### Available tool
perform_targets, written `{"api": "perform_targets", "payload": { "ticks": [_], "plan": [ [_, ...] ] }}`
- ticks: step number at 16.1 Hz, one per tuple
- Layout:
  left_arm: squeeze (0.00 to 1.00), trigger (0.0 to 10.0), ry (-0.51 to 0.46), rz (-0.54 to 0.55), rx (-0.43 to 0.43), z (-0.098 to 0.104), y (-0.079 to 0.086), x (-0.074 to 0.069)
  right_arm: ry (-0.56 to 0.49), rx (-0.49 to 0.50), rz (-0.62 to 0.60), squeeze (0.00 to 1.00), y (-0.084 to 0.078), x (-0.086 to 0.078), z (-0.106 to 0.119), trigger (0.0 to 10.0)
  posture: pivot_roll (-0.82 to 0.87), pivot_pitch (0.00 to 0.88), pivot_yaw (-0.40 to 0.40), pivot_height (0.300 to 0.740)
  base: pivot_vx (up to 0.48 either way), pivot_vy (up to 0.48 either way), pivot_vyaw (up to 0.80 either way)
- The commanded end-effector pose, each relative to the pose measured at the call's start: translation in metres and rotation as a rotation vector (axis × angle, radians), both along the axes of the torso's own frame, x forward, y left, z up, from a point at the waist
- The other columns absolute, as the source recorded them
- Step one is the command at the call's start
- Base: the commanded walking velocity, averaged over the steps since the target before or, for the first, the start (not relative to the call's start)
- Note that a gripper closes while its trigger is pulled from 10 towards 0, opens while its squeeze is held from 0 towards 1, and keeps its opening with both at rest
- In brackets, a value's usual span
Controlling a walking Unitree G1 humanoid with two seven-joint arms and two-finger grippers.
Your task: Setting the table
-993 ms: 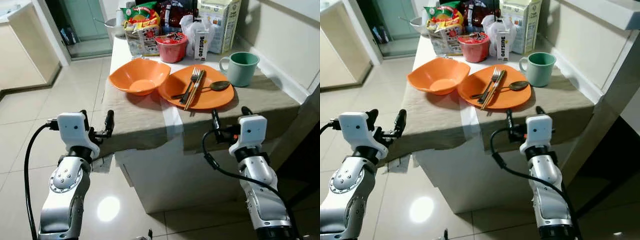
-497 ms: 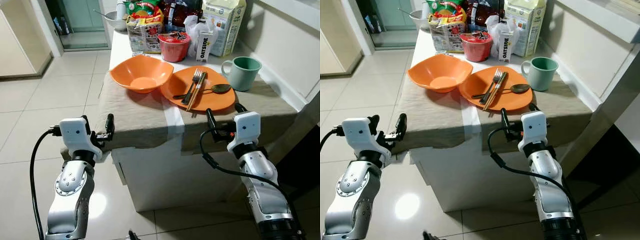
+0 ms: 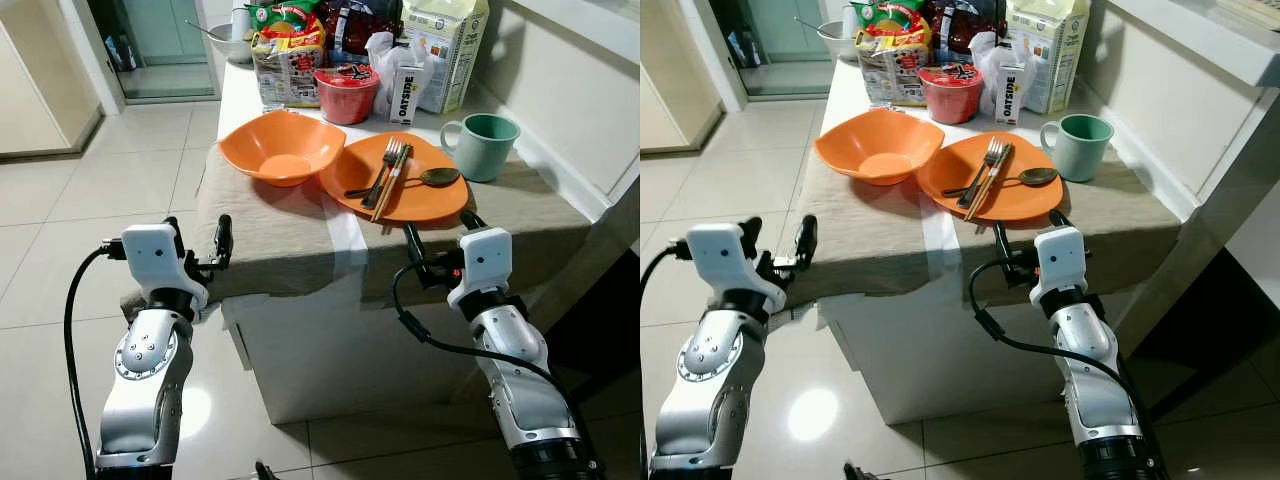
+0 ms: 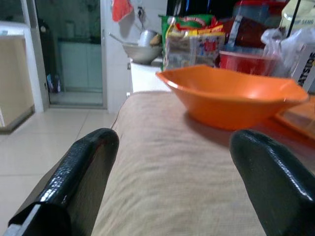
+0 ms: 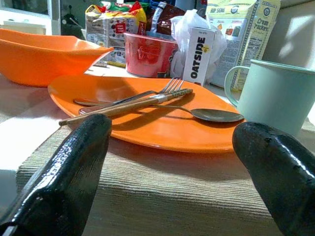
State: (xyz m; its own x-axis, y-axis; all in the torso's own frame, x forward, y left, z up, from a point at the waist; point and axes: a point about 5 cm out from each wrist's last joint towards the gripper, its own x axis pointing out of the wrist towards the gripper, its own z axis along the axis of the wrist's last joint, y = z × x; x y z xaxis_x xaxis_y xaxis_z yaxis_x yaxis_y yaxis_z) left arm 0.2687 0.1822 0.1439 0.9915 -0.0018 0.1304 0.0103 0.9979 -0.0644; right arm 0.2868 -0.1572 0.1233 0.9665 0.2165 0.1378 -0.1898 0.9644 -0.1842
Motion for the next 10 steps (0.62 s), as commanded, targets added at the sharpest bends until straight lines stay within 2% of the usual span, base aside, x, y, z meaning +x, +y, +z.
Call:
{"api": "perform_targets", "payload": {
  "ticks": [1,3,4,7,10],
  "plan": [
    [0.0,10.0,-0.02,-0.013,0.01,0.004,-0.003,0.001,-0.039,0.001,0.007,0.0,-0.001,0.003,0.007,10.0,-0.14,0.0,0.034,0.74,0.0,0.0,0.0],
    [0.0,10.0,-0.044,-0.029,0.029,0.011,-0.008,0.003,-0.137,-0.02,-0.024,0.0,-0.004,0.009,0.028,10.0,-0.14,0.0,0.035,0.74,0.397,0.0,0.0],
    [0.0,10.0,-0.051,-0.04,0.04,0.015,-0.01,0.006,-0.146,-0.012,-0.034,0.0,-0.006,0.013,0.035,10.0,-0.15,0.0,0.036,0.74,0.48,0.0,0.0],
    [0.0,10.0,-0.028,-0.052,0.064,0.021,-0.008,0.013,-0.1,0.014,-0.07,0.0,-0.013,0.017,0.027,10.0,-0.14,0.0,0.046,0.74,0.48,0.0,0.0],
    [0.0,10.0,-0.036,-0.066,0.099,0.028,-0.007,0.015,-0.105,0.021,-0.08,0.0,-0.013,0.017,0.027,10.0,-0.14,0.0,0.058,0.74,0.48,0.0,0.0]
  ]
}}
